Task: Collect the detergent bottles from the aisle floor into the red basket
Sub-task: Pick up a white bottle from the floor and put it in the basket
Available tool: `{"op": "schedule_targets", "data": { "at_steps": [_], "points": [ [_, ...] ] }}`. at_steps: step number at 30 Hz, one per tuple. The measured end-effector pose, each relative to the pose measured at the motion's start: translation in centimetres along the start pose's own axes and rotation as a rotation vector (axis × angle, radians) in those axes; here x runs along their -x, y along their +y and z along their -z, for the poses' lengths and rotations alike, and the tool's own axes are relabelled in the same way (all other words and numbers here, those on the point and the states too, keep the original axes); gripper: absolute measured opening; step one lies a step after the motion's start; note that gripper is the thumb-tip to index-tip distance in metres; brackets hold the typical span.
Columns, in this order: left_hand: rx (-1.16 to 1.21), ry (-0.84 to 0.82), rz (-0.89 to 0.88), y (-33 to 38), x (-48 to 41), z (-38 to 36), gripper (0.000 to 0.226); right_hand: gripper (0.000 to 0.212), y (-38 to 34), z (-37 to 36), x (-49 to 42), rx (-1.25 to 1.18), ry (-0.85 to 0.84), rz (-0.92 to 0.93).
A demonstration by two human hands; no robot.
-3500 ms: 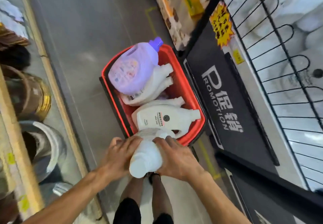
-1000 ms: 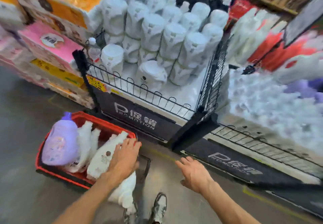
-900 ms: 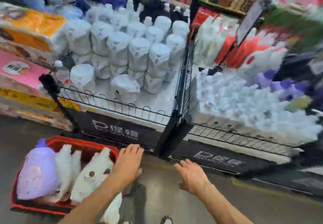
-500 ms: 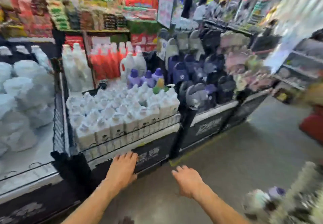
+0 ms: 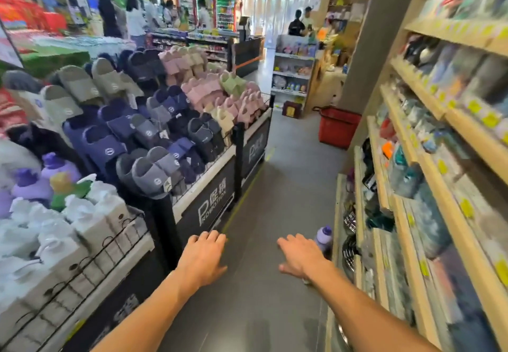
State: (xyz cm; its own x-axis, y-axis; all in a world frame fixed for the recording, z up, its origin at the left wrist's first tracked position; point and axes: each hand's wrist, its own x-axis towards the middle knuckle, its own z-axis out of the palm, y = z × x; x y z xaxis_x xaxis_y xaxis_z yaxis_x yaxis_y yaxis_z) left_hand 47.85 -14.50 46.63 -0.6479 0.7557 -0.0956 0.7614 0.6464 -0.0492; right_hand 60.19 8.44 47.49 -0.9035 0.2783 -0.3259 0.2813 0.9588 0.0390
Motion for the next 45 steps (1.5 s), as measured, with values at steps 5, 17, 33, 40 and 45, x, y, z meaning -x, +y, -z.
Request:
{"op": "schedule_targets", "data": {
  "at_steps": [5,17,33,40,45],
  "points": [
    [-0.047,-0.046,-0.146,1.9,-8.8,-1.3,0.07,0.056,4.2,-0.7,-3.1,-0.05,-0.036,-0.138],
    [-0.185,-0.142,-0.417,0.3,-26.5,-4.1,0.071,0.058,11.0,-1.1,-7.5,-0.142,-0.181,-0.415],
    [-0.246,-0.111,-0.739,13.9,-47.2,-0.2,0.062,0.049,30.1,-0.4,-15.2,-0.276,-0.18,-0.626],
    [-0.37,-0.232,-0.701,15.0,-53.8,-2.8,0.067,0.057,34.9,-3.3,-18.1,-0.365,-0.19,-0.617],
    [-0.315,-0.406,-0.705,17.3,-57.2,-6.6,0.076,0.038,35.6,-8.2,-19.7,-0.542,-0.225,-0.703]
  ]
}}
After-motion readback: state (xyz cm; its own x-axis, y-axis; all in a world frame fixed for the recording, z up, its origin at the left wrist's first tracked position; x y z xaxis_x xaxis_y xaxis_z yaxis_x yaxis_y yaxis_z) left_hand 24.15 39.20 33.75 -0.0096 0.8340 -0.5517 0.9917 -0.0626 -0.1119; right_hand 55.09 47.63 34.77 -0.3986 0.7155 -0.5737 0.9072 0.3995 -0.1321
